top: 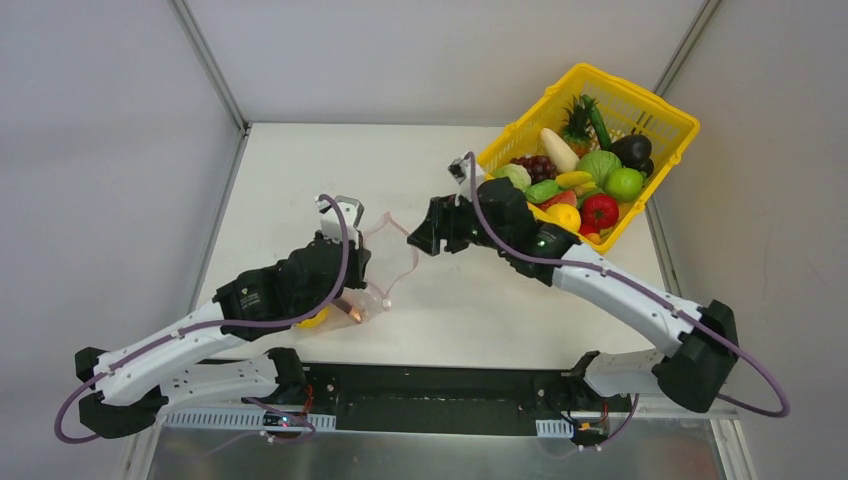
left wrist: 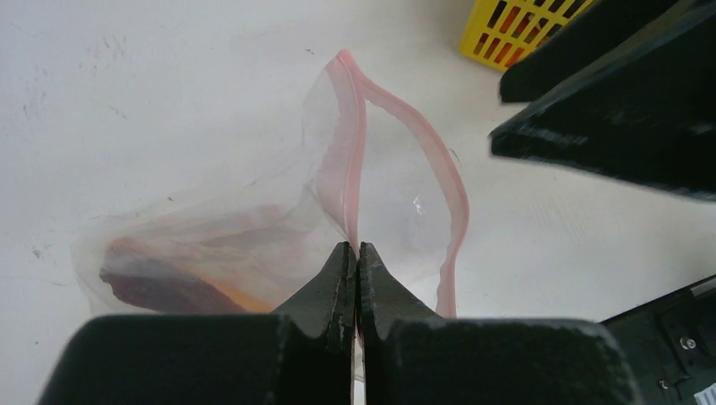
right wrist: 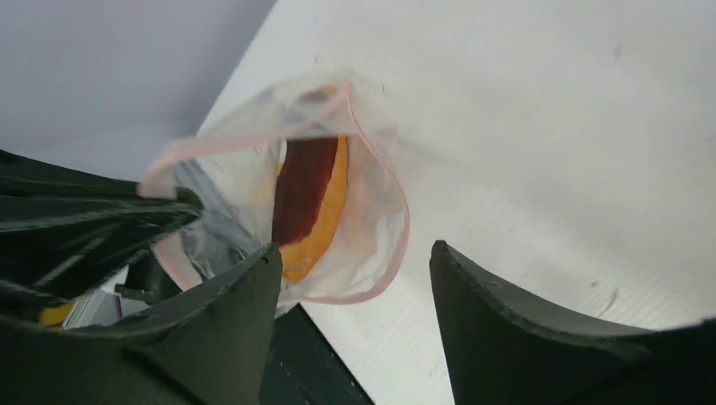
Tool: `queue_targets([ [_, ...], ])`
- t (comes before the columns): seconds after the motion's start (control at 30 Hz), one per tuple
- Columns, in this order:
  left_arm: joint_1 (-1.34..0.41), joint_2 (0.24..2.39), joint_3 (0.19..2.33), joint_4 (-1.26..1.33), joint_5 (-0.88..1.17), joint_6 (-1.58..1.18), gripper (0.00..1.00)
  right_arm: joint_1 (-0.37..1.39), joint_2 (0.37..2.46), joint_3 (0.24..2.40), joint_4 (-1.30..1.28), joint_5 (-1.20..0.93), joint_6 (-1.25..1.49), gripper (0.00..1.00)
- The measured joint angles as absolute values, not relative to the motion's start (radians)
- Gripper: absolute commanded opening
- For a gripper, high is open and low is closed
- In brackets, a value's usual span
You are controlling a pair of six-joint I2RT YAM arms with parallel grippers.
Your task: Place the food in the zip-top bag and seal the zipper
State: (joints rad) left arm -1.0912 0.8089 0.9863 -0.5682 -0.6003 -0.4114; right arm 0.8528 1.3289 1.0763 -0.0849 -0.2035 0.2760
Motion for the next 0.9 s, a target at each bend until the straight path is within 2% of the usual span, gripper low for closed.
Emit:
queue_targets([
  [0.13, -1.091, 0.780, 0.971, -0.544, -0.596, -0.412, 0.00, 0.842, 1.234, 1.186, -0.139, -0.050, 0.184, 0.76],
  [0.27, -1.091, 0.758, 0.948, -0.527, -0.583, -0.415, 0.00, 0.789, 1.186, 1.281, -0.174, 0.147, 0.108, 0.77],
  [0.43, -1.091, 0.744, 0.927, -0.519, -0.571, -0.427, 0.00, 0.634, 1.197, 1.341, -0.208, 0.331, 0.062, 0.77],
  [0.63, -1.091, 0.709, 0.916, -0.519, -0.556, -0.429, 0.00, 0.479, 1.246, 1.354, -0.280, 0.342, 0.063, 0.77],
  [0.9, -1.091, 0.705, 0.916, -0.519, -0.542, -0.430, 0.00, 0.319, 1.356, 1.369, -0.362, 0.165, 0.100, 0.76],
])
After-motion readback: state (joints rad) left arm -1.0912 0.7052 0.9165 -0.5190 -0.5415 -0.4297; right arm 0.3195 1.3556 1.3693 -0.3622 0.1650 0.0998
